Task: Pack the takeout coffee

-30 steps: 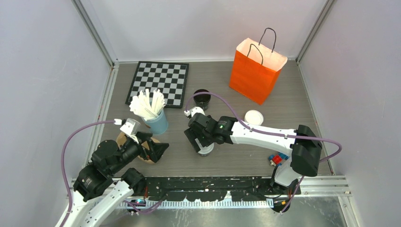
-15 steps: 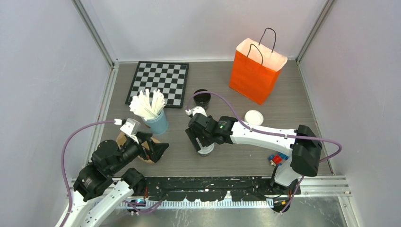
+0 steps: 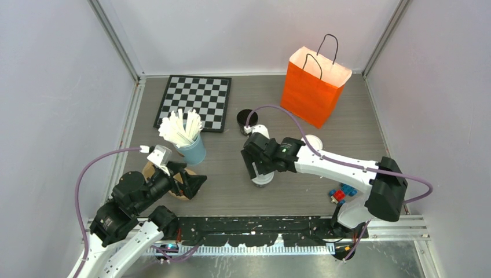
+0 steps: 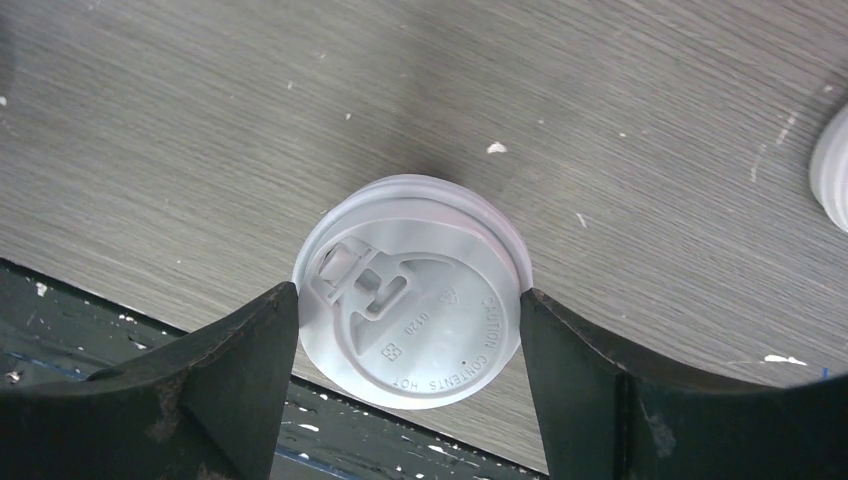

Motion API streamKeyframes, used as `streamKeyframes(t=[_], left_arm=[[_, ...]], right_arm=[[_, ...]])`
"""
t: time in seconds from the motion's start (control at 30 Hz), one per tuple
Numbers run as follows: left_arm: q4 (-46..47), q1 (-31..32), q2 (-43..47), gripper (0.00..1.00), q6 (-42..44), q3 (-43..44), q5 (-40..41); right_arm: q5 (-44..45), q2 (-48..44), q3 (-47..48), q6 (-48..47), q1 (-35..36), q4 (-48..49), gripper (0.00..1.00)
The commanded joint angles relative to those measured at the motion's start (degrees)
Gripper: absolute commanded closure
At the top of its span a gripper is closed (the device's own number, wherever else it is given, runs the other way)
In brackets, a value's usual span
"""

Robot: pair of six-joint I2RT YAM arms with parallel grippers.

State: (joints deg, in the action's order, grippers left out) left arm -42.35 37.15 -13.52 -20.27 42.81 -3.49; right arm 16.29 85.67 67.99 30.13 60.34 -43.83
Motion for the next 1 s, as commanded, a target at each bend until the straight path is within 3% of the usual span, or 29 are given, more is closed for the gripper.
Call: streamKeyframes(t=[0.0, 0.23, 0.47, 0.77, 0.97], left_arm=[[0.49, 0.26, -0.11, 0.00, 1.29, -0.26, -0.19], [0.53, 0.29, 0.23, 0.00, 1.29, -0.25, -0.49], [0.74, 0.22, 0.23, 0.00, 1.37, -0.44, -0.76], [0.53, 0.24, 0.23, 0.00, 1.35, -0.43, -1.09], [0.56, 0.21, 0.35, 0.00, 1.38, -0.49, -1.15]], right_arm=[[1.42, -5.64, -1.98, 2.02, -2.41, -1.01, 0.25], [0.85, -14.56, -7.65, 4.41, -12.63, -3.98, 0.26], [3.54, -20.45, -5.24, 2.31, -25.61, -11.58, 0.24], [3.75, -17.64, -1.50, -0.78, -43.71, -14.18, 0.24], [4.32, -14.21, -0.49, -2.30, -50.82, -13.46, 0.24]])
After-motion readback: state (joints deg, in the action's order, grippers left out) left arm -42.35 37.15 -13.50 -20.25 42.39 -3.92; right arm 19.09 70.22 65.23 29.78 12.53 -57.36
